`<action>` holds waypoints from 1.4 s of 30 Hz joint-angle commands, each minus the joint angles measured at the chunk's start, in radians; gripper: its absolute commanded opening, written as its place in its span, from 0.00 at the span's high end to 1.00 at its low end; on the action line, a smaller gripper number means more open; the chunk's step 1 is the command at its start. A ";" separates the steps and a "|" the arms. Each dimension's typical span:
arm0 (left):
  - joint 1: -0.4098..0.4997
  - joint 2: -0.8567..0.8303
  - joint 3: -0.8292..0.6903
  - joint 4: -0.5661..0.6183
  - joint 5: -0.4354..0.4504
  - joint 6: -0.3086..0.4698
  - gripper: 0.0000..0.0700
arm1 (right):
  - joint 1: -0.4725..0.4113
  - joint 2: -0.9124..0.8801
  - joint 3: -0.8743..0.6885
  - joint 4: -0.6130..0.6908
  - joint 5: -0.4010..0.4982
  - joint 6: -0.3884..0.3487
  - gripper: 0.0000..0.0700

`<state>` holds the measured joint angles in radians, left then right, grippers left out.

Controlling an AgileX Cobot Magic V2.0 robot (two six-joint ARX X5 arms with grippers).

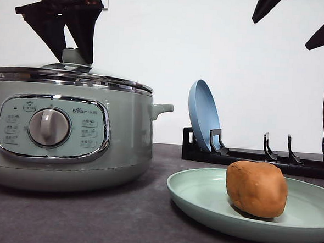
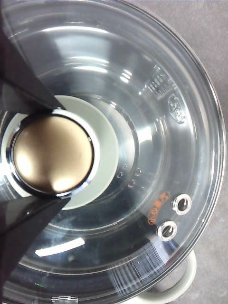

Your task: Transfer potato from steamer to green plate

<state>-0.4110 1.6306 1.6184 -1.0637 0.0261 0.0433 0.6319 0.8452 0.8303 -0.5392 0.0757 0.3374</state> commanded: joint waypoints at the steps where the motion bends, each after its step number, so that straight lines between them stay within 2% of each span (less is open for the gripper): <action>1: -0.003 0.035 0.023 0.013 -0.009 0.010 1.00 | 0.005 0.005 0.015 0.005 0.004 -0.006 0.13; 7: -0.013 0.036 0.023 0.025 -0.056 0.018 1.00 | 0.005 0.005 0.015 0.004 0.004 -0.006 0.13; 13: -0.021 0.037 0.023 0.007 -0.054 0.000 0.99 | 0.005 0.005 0.015 0.004 0.004 -0.009 0.12; 15: -0.023 0.036 0.023 -0.002 -0.053 -0.007 0.85 | 0.005 0.005 0.015 0.004 0.003 -0.009 0.12; 19: -0.023 0.036 0.023 -0.013 -0.053 -0.006 0.45 | 0.005 0.005 0.015 0.003 0.002 -0.010 0.12; 21: -0.023 0.033 0.024 -0.012 -0.053 -0.006 0.37 | 0.005 0.005 0.015 0.001 0.000 -0.012 0.12; 31: -0.023 -0.063 0.025 0.043 -0.053 -0.007 0.37 | 0.005 0.005 0.015 -0.017 -0.002 -0.031 0.12; 36: -0.023 -0.145 0.025 0.029 -0.046 -0.007 0.38 | 0.005 0.005 0.015 -0.017 -0.045 -0.032 0.12; 38: -0.023 -0.182 0.025 0.017 -0.017 -0.007 0.38 | 0.005 0.005 0.015 -0.019 -0.070 -0.032 0.12; 42: -0.023 -0.253 0.025 0.003 0.098 -0.011 0.38 | 0.005 0.005 0.015 -0.030 -0.124 -0.035 0.13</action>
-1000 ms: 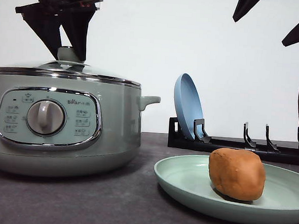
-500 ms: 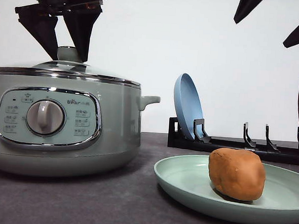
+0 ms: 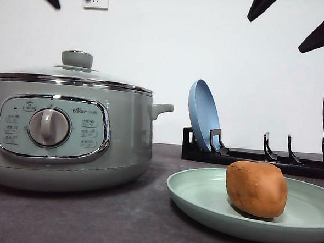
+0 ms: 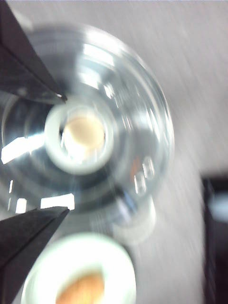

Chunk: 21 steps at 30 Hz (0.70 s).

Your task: Transfer potato from steamer to green plate

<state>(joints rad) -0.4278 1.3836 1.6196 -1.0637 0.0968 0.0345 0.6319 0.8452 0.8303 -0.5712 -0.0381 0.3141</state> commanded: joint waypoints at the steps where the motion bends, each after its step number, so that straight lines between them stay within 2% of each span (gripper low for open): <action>1: -0.006 -0.023 0.024 0.000 0.059 -0.002 0.38 | 0.005 0.005 0.015 -0.002 -0.027 -0.012 0.13; 7: -0.006 -0.107 0.024 -0.041 0.188 -0.002 0.38 | 0.005 0.005 0.015 -0.031 -0.140 -0.012 0.13; 13: -0.006 -0.153 0.024 -0.096 0.250 -0.001 0.39 | 0.005 0.005 0.015 -0.052 -0.234 -0.012 0.13; 14: -0.006 -0.156 0.024 -0.104 0.250 -0.001 0.41 | 0.005 0.005 0.015 -0.053 -0.235 -0.012 0.13; 16: -0.006 -0.160 0.024 -0.120 0.249 -0.001 0.54 | 0.005 0.005 0.015 -0.054 -0.235 -0.012 0.13; 17: -0.006 -0.160 0.024 -0.126 0.249 -0.001 0.68 | 0.005 0.005 0.015 -0.057 -0.235 -0.012 0.18; 18: -0.006 -0.160 0.024 -0.130 0.249 -0.001 0.83 | 0.005 0.005 0.015 -0.060 -0.235 -0.012 0.31; 19: -0.006 -0.160 0.024 -0.132 0.249 -0.001 0.99 | 0.005 0.005 0.015 -0.063 -0.235 -0.012 0.51; 20: -0.006 -0.160 0.024 -0.132 0.249 -0.001 0.99 | 0.005 0.005 0.015 -0.065 -0.235 -0.013 0.74; 21: -0.006 -0.160 0.024 -0.132 0.249 -0.001 0.99 | 0.005 0.005 0.015 -0.066 -0.234 -0.015 0.91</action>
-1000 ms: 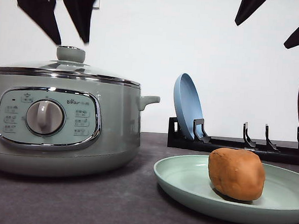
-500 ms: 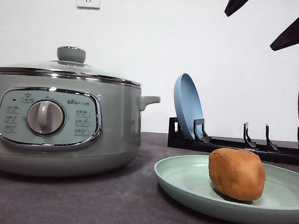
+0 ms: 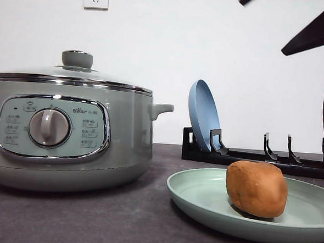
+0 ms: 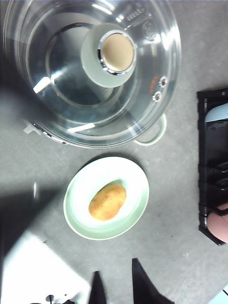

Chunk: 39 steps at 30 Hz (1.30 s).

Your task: Transfer potato from steamer to green plate

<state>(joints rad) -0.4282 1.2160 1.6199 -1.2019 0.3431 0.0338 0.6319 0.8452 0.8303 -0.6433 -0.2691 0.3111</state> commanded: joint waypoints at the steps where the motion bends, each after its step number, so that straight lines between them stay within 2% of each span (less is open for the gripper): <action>1: -0.005 0.008 0.024 0.006 0.003 0.000 0.99 | 0.005 0.005 0.015 0.006 -0.003 -0.017 0.99; 32: 0.001 -0.016 0.024 0.029 0.001 0.014 0.99 | 0.005 0.005 0.015 0.018 0.000 -0.016 1.00; 35: 0.025 -0.057 0.021 0.083 0.001 0.045 0.99 | 0.005 0.005 0.015 0.018 0.000 -0.016 1.00; 39: 0.094 -0.149 -0.013 0.273 0.001 0.086 0.99 | 0.005 0.005 0.015 0.018 0.000 -0.016 1.00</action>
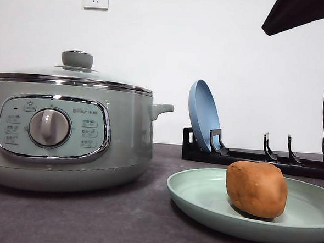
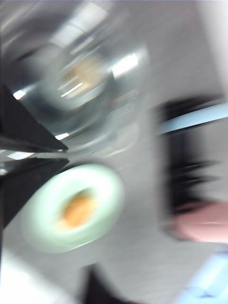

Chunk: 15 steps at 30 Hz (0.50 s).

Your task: Transfer potato from steamer to green plate

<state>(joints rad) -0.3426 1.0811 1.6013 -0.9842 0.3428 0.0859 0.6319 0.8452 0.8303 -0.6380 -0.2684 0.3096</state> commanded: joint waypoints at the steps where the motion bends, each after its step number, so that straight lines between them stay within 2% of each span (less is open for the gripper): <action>1: 0.030 -0.040 -0.009 0.106 0.002 0.034 0.99 | 0.005 0.005 0.015 0.013 0.000 -0.014 1.00; 7: 0.189 -0.256 -0.221 0.453 -0.014 0.035 0.99 | 0.005 0.005 0.015 0.013 0.000 -0.014 1.00; 11: 0.277 -0.424 -0.448 0.645 -0.100 0.037 0.99 | 0.005 0.005 0.015 0.013 0.000 -0.014 1.00; 15: 0.335 -0.578 -0.678 0.757 -0.194 0.036 0.99 | 0.005 0.005 0.015 0.013 0.000 -0.014 1.00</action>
<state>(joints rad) -0.0148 0.5187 0.9742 -0.2419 0.1638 0.1139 0.6319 0.8452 0.8303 -0.6380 -0.2684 0.3096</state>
